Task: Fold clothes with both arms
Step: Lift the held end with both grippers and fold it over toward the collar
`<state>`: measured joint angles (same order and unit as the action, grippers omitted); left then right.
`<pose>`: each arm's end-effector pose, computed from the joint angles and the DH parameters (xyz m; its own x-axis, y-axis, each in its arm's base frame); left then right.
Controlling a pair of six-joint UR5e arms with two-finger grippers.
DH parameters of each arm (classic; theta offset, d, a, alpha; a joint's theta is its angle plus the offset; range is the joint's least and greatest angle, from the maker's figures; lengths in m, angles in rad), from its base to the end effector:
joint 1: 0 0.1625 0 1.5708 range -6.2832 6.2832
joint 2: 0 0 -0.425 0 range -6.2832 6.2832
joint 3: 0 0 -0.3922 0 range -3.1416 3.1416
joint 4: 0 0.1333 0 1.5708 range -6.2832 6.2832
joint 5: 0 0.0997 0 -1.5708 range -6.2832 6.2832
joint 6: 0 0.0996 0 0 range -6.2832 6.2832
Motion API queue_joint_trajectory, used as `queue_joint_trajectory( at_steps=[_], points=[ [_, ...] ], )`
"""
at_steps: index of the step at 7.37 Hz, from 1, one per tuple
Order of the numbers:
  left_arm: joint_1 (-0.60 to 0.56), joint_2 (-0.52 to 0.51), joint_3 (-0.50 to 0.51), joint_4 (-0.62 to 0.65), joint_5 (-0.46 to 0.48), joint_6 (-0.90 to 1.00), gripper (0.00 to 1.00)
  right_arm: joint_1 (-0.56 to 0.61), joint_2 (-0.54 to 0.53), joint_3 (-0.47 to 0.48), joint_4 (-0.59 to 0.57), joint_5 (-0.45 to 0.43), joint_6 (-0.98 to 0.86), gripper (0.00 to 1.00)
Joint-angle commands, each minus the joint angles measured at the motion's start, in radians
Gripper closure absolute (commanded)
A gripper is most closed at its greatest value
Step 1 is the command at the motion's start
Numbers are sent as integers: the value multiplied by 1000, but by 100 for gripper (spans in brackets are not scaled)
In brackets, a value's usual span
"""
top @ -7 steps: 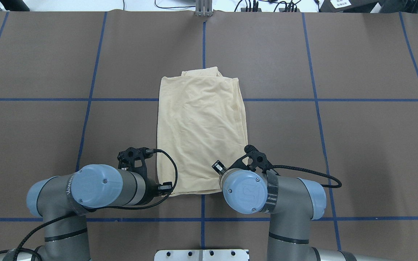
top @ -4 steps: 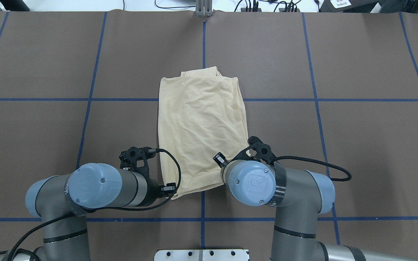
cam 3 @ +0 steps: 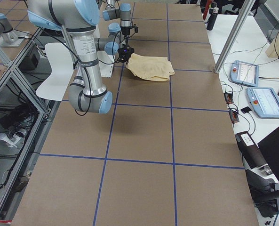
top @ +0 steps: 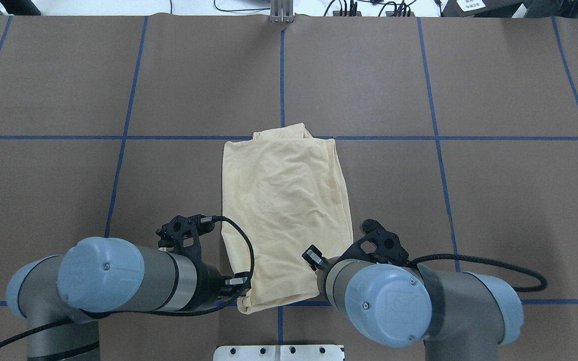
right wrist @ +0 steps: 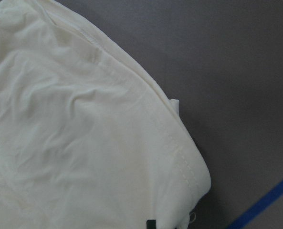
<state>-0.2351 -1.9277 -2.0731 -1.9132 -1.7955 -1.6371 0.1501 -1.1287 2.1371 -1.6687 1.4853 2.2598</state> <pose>0.4906 -0.2318 0.2058 0.3485 -0.1499 -0.9252 0.0482 0.9887 -0.1420 -0.5033 -0.2195 0.1970 0.3310 0.6907 0.6429 -0.5520 0.6943 -0.4617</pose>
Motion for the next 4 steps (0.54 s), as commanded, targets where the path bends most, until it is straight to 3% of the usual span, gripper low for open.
queue_joint_trajectory(
  at_steps=[1,2,4],
  points=[
    [-9,-11,-58,100,-75,8,100,-14,4,61,-83,-5,0,100],
    [-83,-23,-27,102,-79,66,100,56,30,-19,-62,-5,-58,100],
    [-211,-145,130,102,-79,105,100,179,82,-173,65,-3,-144,100]
  ],
)
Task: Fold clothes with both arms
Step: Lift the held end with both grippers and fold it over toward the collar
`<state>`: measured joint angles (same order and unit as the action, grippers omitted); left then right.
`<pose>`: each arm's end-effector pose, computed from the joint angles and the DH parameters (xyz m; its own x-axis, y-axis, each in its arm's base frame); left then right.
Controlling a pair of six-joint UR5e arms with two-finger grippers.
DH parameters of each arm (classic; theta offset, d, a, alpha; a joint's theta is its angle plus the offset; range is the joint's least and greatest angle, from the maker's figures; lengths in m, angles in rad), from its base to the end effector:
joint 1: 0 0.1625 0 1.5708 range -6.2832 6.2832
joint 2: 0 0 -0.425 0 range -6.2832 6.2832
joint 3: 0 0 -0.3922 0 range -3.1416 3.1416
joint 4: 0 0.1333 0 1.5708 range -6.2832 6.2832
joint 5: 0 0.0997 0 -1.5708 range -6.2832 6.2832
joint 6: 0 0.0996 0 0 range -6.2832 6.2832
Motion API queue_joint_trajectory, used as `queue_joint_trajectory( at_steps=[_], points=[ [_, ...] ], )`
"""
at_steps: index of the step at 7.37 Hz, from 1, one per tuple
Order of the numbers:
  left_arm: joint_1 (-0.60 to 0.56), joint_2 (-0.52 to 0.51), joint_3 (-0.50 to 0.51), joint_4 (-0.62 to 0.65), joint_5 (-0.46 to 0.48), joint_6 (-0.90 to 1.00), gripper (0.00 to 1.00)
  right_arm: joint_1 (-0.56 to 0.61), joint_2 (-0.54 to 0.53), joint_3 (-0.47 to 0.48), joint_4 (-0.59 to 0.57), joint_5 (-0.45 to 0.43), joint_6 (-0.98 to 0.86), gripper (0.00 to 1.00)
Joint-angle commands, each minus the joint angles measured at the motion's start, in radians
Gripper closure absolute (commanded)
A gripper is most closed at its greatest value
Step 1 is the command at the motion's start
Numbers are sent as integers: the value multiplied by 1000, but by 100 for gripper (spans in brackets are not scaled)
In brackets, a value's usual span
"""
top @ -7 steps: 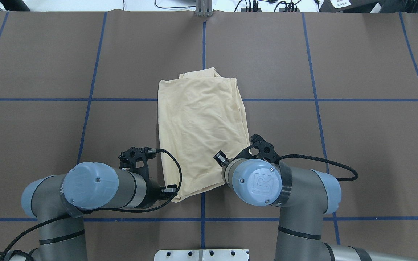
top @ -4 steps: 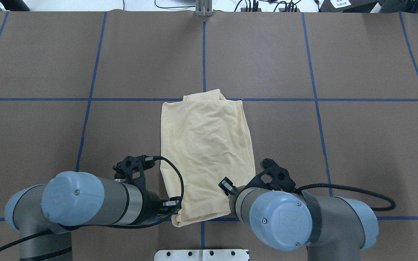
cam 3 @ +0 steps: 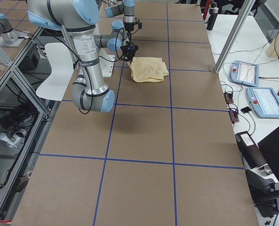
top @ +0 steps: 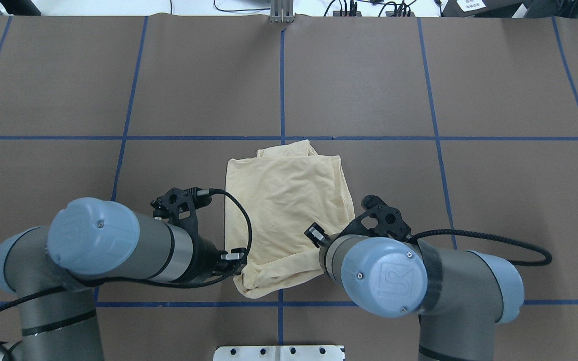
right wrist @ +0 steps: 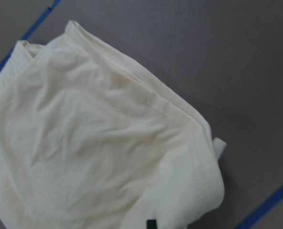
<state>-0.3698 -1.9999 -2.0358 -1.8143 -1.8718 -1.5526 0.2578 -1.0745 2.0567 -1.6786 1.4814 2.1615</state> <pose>0.4759 -0.2958 0.1926 0.3930 -0.1337 -0.9097 0.0871 0.9903 -0.1079 -0.5054 -0.2803 0.1972 0.3368 0.6625 0.6691 -0.6114 0.6943 -0.3797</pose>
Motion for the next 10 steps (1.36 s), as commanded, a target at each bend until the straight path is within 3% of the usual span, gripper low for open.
queue_joint_trajectory(
  at_steps=[1,3,5,7,8,9,10],
  points=[
    [-122,-138,188,1,0,52,100,122,66,-186,132,0,-78,100],
    [-219,-204,331,0,-1,181,100,197,175,-364,149,13,-145,100],
    [-270,-247,437,-13,20,258,100,250,189,-491,294,32,-220,100],
    [-305,-252,462,-11,20,311,100,300,189,-520,318,97,-281,100],
    [-304,-252,489,-16,20,313,100,302,189,-521,318,100,-293,92],
    [-304,-250,491,-16,22,319,47,302,194,-521,318,99,-407,1],
    [-304,-249,490,-17,20,398,0,310,203,-523,316,106,-448,0]
  ],
)
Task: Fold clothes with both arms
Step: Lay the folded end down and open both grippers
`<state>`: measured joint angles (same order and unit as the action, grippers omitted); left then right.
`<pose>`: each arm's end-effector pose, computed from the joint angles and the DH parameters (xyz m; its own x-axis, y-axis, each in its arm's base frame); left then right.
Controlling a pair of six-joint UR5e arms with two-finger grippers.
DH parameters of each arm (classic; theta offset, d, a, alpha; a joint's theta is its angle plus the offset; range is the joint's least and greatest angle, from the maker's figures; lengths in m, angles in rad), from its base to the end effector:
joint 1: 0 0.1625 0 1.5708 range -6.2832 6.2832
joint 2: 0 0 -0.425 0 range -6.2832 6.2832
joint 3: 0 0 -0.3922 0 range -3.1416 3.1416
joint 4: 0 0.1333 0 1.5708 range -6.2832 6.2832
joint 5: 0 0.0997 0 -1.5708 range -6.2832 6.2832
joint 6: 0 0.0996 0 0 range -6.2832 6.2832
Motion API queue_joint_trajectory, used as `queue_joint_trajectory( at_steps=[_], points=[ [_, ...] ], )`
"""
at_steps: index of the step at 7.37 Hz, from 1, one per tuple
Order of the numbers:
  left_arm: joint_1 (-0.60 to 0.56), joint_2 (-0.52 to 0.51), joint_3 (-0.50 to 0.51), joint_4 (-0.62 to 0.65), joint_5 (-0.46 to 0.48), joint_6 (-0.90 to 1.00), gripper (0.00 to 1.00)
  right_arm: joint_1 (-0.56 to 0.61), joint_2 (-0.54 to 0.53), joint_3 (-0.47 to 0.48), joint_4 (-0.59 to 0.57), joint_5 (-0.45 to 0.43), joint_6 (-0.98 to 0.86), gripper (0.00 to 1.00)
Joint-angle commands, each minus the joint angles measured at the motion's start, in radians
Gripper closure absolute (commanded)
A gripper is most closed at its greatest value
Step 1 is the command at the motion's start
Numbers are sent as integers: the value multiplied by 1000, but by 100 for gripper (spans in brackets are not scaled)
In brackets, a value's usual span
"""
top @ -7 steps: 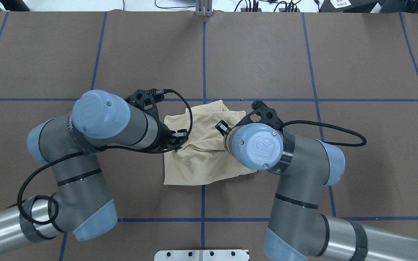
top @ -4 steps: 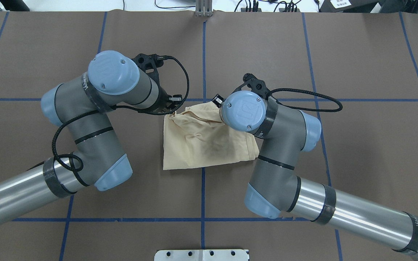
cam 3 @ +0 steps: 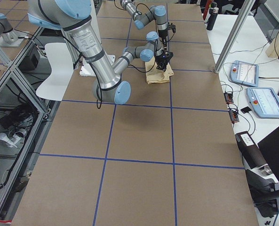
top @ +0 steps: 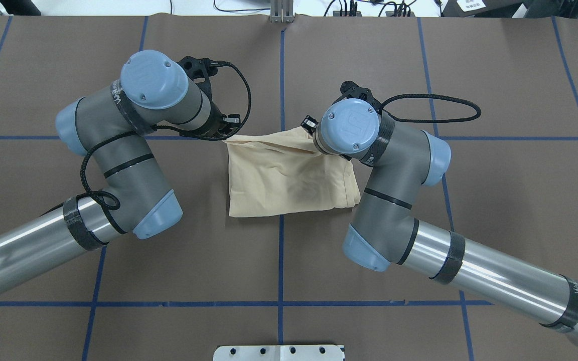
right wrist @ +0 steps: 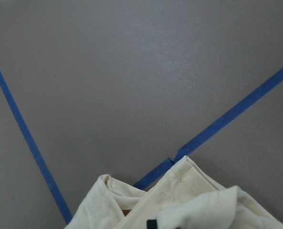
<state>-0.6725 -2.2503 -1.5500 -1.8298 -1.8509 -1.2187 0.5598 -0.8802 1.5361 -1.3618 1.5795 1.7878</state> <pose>0.4925 -0.5274 0.2320 0.5934 -0.0489 -0.8034 0.2368 0.9646 0.1162 -0.5415 -0.4956 0.2397 0.4237 0.5196 0.7420 -0.6314 0.7567 -0.1694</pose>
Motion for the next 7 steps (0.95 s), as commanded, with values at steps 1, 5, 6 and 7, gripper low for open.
queue_joint_trajectory(
  at_steps=[1,5,6,7],
  points=[
    [-4,8,4,-32,-2,83,0,41,9,-5,-2,70,-87,0],
    [-6,9,-2,-48,-7,87,0,130,-5,-4,-16,213,-181,0],
    [-7,20,-13,-45,-7,119,0,167,-32,4,-25,261,-252,0],
    [-25,49,-56,-36,-8,239,0,213,-64,13,-60,301,-348,0]
  ],
)
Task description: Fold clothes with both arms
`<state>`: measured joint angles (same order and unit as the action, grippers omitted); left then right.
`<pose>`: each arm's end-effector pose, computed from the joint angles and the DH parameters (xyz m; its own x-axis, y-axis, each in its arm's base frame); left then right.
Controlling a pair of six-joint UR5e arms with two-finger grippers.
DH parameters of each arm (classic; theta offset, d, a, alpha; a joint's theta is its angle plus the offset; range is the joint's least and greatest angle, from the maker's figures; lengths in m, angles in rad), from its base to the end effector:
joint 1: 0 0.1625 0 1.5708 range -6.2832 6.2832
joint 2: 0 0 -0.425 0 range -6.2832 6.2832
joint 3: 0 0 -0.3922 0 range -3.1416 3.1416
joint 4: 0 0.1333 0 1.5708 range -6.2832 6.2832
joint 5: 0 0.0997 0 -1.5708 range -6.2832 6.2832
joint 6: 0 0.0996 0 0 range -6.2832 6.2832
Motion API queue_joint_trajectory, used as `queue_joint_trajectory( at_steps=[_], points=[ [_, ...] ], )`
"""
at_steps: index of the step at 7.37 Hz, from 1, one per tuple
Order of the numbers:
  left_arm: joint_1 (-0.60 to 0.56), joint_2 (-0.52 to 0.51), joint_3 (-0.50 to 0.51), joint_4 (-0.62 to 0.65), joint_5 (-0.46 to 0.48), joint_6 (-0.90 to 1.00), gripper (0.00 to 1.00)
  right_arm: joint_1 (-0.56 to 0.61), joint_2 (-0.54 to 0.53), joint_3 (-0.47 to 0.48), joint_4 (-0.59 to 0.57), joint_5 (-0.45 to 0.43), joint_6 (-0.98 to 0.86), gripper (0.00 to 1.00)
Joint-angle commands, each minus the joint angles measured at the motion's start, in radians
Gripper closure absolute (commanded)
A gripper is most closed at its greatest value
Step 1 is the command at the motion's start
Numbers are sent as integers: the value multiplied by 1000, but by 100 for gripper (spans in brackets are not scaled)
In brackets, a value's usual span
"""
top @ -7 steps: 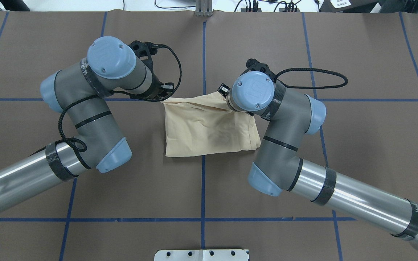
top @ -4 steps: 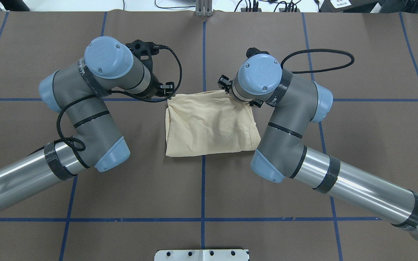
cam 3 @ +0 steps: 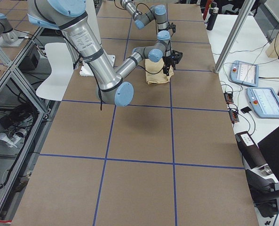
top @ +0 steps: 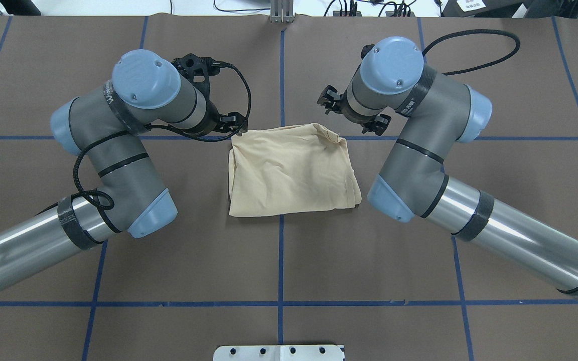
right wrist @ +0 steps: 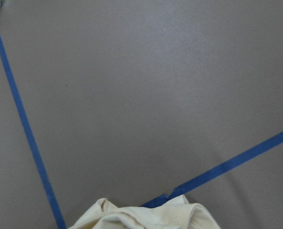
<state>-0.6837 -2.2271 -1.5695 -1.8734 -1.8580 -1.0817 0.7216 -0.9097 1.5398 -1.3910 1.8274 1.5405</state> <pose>0.4808 -0.5273 0.2337 0.5941 0.0972 -0.7985 0.1666 0.9563 0.2403 -0.4664 -0.5543 0.2611 0.5326 0.4296 0.7292 -0.4851 0.8610 -0.1530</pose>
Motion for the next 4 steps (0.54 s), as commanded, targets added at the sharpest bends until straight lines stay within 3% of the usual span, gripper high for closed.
queue_joint_trajectory(
  at_steps=[1,4],
  points=[
    [-36,85,-90,10,-4,183,0,106,-90,49,-78,90,-238,0],
    [-115,194,-181,8,-27,343,0,380,-318,112,-103,292,-780,0]
  ],
)
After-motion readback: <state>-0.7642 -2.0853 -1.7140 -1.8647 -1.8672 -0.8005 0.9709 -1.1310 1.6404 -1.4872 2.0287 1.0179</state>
